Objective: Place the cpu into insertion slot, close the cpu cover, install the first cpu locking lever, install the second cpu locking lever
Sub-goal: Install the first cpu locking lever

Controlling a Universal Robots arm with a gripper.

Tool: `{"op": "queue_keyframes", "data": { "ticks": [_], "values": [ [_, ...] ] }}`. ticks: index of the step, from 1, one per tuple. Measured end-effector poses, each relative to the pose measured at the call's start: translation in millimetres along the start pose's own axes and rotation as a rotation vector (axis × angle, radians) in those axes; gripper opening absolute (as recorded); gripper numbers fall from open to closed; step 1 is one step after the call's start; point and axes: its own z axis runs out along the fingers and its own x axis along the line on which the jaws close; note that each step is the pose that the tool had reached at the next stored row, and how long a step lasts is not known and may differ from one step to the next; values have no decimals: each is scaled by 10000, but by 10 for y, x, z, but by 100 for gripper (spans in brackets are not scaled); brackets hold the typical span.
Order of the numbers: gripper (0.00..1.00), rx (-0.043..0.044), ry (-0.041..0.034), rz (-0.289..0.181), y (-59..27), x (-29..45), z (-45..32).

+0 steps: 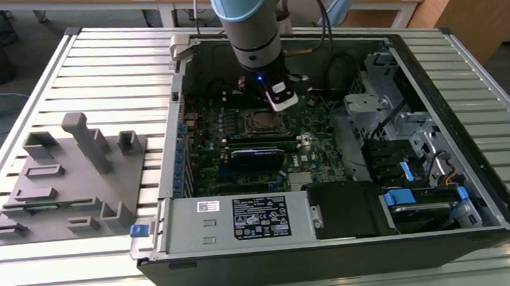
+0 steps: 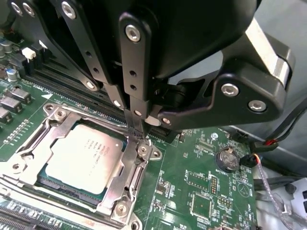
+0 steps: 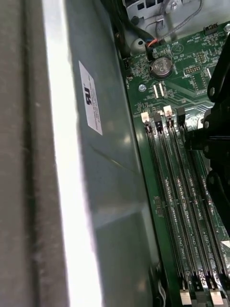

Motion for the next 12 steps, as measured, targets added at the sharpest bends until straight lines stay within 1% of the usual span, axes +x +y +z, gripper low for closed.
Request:
{"op": "queue_keyframes", "data": {
  "ticks": [12],
  "values": [
    [10, 2, 0, 0, 40, -30, -124]
  ]
}}
